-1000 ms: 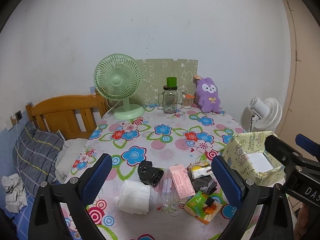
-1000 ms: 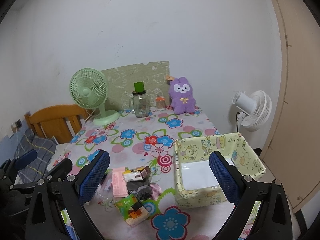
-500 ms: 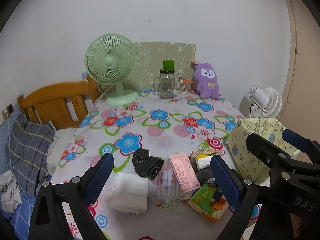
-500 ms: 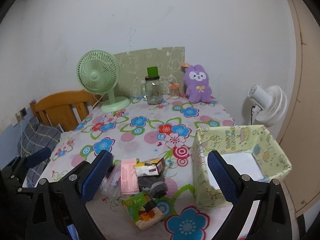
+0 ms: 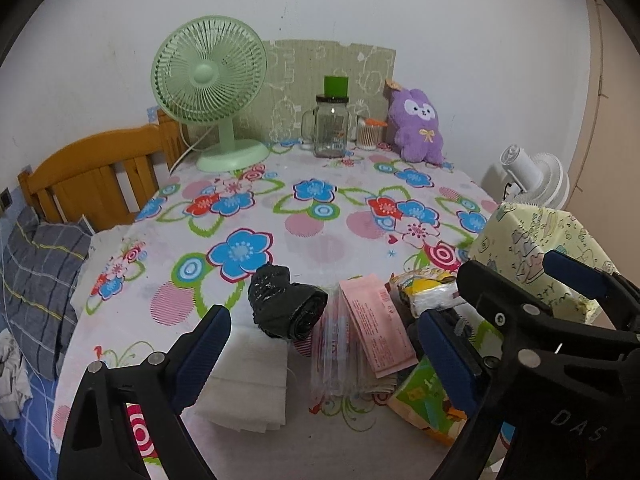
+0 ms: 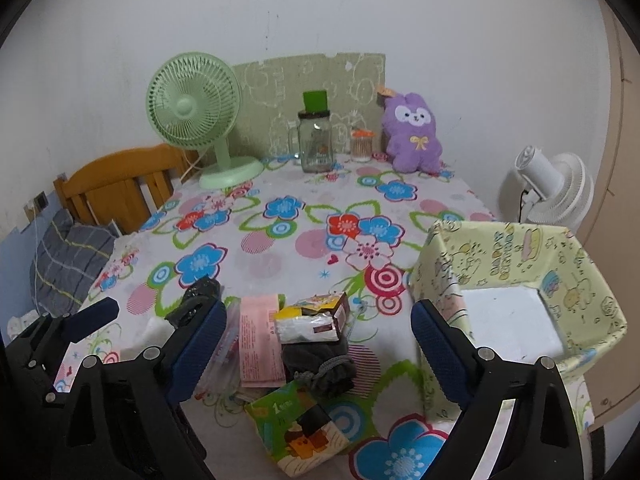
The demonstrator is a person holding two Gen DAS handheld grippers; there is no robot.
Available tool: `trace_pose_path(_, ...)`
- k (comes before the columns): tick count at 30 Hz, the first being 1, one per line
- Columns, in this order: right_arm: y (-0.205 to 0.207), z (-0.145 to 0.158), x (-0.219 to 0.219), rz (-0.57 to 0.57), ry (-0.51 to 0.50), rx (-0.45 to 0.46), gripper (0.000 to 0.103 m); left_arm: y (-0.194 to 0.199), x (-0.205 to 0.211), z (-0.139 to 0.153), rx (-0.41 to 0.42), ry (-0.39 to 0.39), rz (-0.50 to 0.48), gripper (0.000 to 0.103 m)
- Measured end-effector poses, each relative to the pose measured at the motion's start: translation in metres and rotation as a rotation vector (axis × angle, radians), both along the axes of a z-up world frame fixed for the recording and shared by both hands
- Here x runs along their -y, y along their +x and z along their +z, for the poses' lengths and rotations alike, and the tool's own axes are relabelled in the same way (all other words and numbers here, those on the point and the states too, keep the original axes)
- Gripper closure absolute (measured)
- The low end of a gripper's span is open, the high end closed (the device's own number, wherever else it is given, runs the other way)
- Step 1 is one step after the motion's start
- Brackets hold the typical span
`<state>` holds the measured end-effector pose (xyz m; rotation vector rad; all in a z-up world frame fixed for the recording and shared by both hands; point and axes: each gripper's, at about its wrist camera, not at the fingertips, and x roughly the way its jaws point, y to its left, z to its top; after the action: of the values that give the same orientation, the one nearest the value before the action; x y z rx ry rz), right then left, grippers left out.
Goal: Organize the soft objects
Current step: 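Reach the left tool to the straw bag while the right tool reaches the yellow packet, then close the left tool on the straw bag while the right tool grips the yellow packet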
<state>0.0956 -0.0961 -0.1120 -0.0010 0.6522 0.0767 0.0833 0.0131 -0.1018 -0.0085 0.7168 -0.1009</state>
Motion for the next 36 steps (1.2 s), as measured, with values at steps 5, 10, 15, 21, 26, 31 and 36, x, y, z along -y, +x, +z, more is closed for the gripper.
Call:
trace_pose_path(5, 0.014, -0.011, -0.003, 0.005, -0.007, -0.032, 0.010, 0.011, -0.001, -0.012, -0.026, 0.000, 0.007, 0.009)
trace_pose_path(10, 0.028, -0.025, -0.008, 0.013, -0.013, -0.072, 0.011, 0.021, -0.003, -0.023, -0.063, 0.001, 0.014, 0.014)
trace_pose_path(15, 0.040, -0.039, -0.010, 0.012, -0.009, -0.114, 0.014, 0.031, -0.005, -0.036, -0.108, -0.011, 0.019, 0.021)
trace_pose_path(21, 0.053, -0.052, -0.011, 0.010, -0.015, -0.154, 0.019, 0.041, -0.005, -0.049, -0.148, -0.022, 0.004, 0.028)
trace_pose_path(26, 0.063, -0.064, -0.011, 0.004, -0.015, -0.195, 0.027, 0.045, -0.001, -0.056, -0.171, -0.023, -0.019, 0.034)
trace_pose_path(31, 0.067, -0.072, -0.010, 0.008, -0.001, -0.228, 0.033, 0.047, 0.000, -0.059, -0.180, -0.023, -0.028, 0.051)
trace_pose_path(36, 0.065, -0.073, -0.011, 0.020, 0.005, -0.235, 0.045, 0.044, 0.004, -0.061, -0.198, -0.038, -0.053, 0.066)
